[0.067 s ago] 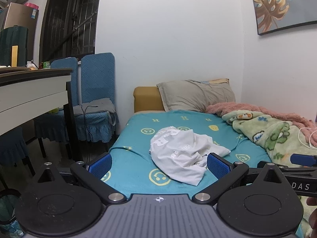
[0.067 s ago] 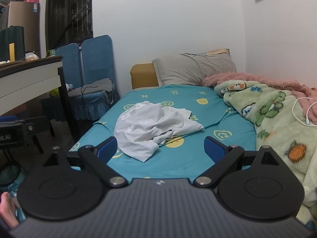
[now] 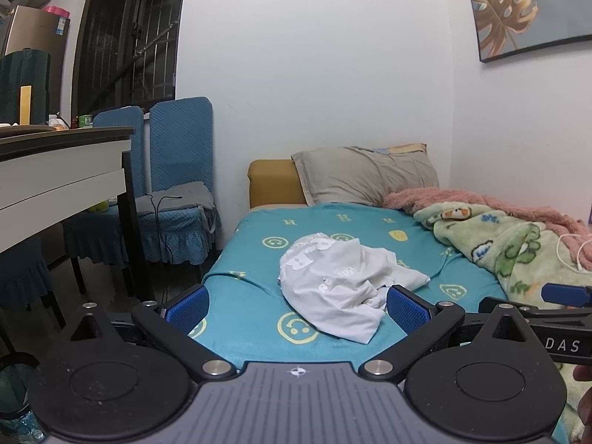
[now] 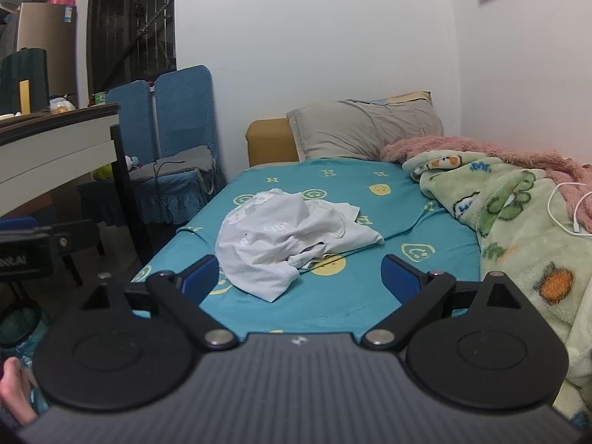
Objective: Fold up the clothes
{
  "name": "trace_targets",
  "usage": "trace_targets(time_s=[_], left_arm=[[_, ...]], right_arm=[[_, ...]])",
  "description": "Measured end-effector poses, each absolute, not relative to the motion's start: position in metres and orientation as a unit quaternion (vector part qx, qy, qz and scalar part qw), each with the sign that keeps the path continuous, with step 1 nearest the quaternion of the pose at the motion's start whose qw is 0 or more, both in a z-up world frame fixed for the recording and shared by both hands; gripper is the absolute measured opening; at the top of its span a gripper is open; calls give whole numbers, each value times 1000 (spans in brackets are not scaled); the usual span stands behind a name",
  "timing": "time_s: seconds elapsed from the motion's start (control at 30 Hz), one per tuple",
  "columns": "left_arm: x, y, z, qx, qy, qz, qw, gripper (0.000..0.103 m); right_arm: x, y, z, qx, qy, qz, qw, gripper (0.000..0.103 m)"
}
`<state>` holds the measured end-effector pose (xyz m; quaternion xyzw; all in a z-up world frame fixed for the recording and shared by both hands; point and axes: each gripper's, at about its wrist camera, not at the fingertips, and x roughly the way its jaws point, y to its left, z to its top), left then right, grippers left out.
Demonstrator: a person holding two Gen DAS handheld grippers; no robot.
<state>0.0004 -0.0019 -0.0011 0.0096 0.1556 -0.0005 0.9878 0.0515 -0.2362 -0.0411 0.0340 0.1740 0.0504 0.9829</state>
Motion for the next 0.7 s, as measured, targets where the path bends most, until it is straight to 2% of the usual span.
trace_targets(time_s=[0.7], left_arm=[[1,-11,-6,35,170,-4,985,103]], right_arm=[[45,-239,-36,43,171,47,983,96]])
